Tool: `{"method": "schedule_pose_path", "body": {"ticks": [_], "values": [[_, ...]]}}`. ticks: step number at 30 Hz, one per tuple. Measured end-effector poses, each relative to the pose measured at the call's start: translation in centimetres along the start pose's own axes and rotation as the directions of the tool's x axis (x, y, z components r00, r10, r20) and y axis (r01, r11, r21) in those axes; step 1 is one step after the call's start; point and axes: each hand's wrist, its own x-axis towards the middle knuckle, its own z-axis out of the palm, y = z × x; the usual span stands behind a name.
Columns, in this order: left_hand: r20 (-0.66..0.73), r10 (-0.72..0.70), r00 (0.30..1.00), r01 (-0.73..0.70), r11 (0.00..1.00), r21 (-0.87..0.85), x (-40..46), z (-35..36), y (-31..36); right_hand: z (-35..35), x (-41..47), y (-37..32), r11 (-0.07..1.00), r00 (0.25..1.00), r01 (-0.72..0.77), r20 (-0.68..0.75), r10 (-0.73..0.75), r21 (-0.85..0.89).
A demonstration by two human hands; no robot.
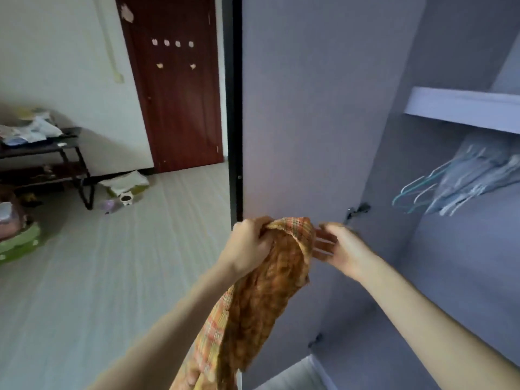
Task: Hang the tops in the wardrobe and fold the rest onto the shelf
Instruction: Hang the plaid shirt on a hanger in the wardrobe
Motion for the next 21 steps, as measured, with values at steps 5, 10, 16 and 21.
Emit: {"method": "schedule_pose_path", "body": {"ticks": [5, 10, 16, 21], "values": [[0.242, 0.095, 0.966, -0.089, 0.995, -0.033, 4.4, 3.8, 3.7, -4.6, -2.7, -1.3, 0.796, 0.914, 0.34, 0.377, -0.153, -0.501], [0.344, 0.234, 0.909, -0.203, 0.971, -0.125, 5.8, 6.7, 6.4, -6.0, -3.8, -0.6, 0.441, 0.911, 0.373, 0.231, -0.342, -0.816], [0.314, 0.334, 0.889, -0.295, 0.941, -0.164, 7.1, 9.9, 7.7, -9.6, -5.1, -4.0, 0.338, 0.717, 0.326, -0.002, -0.697, -0.883], [0.318, 0.258, 0.912, -0.218, 0.963, -0.157, 7.6, 13.3, 7.0, -12.0, -6.9, -6.6, 0.235, 0.562, 0.293, -0.032, -0.827, -0.927]]}}
